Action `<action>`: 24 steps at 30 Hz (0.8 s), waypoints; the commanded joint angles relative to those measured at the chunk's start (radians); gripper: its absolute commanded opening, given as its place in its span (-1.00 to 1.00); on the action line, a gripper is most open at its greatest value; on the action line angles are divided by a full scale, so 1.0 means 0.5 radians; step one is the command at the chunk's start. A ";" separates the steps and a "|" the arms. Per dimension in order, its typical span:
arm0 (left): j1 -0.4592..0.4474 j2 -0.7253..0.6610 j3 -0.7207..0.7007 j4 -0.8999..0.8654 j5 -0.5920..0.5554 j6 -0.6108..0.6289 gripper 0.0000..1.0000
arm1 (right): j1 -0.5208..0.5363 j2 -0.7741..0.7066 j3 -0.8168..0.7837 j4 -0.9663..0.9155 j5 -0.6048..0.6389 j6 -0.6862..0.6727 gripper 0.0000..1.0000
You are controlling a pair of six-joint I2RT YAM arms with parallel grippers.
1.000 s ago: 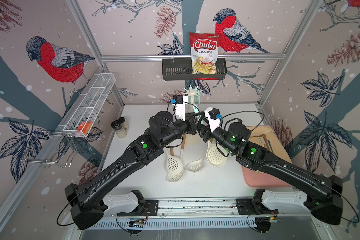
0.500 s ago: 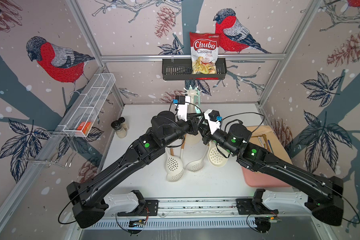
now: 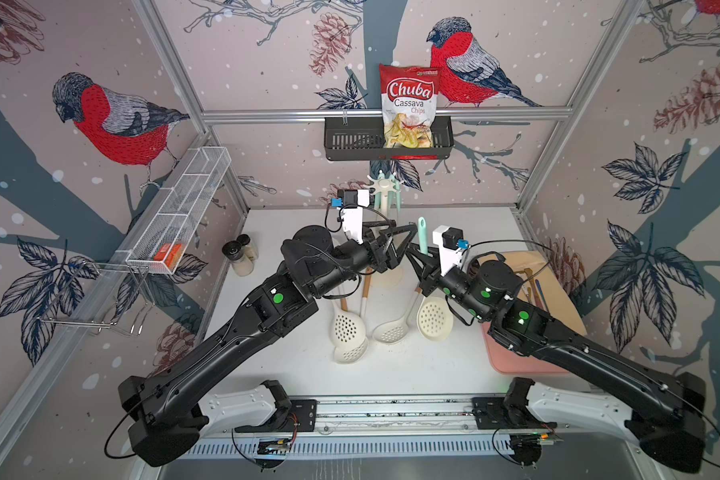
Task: Hang the skimmer on the kitchen utensil rack
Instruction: Pick up the skimmer from the center of the board.
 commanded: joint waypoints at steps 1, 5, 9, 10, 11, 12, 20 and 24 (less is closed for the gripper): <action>0.018 -0.021 0.061 -0.144 -0.097 0.149 0.35 | -0.126 -0.067 -0.051 0.049 -0.152 0.214 -1.00; 0.194 -0.014 0.081 -0.296 0.107 0.212 0.16 | -0.441 -0.077 -0.047 -0.073 -0.652 0.388 -1.00; 0.363 -0.022 0.039 -0.309 0.274 0.252 0.07 | -0.654 0.004 0.056 -0.200 -0.990 0.441 -1.00; 0.405 -0.021 0.035 -0.307 0.306 0.246 0.07 | -0.677 0.039 0.100 -0.242 -1.036 0.412 -1.00; 0.454 -0.016 0.032 -0.295 0.372 0.234 0.07 | -0.690 0.085 0.165 -0.304 -1.091 0.365 -1.00; 0.493 -0.010 0.034 -0.272 0.445 0.215 0.08 | -0.685 0.129 0.230 -0.360 -1.132 0.315 -1.00; 0.337 0.094 -0.057 0.102 0.651 0.018 0.16 | -0.457 0.258 0.341 -0.276 -0.966 0.315 -1.00; 0.240 0.141 -0.062 0.110 0.540 0.003 0.05 | -0.343 0.292 0.370 -0.276 -0.815 0.296 -1.00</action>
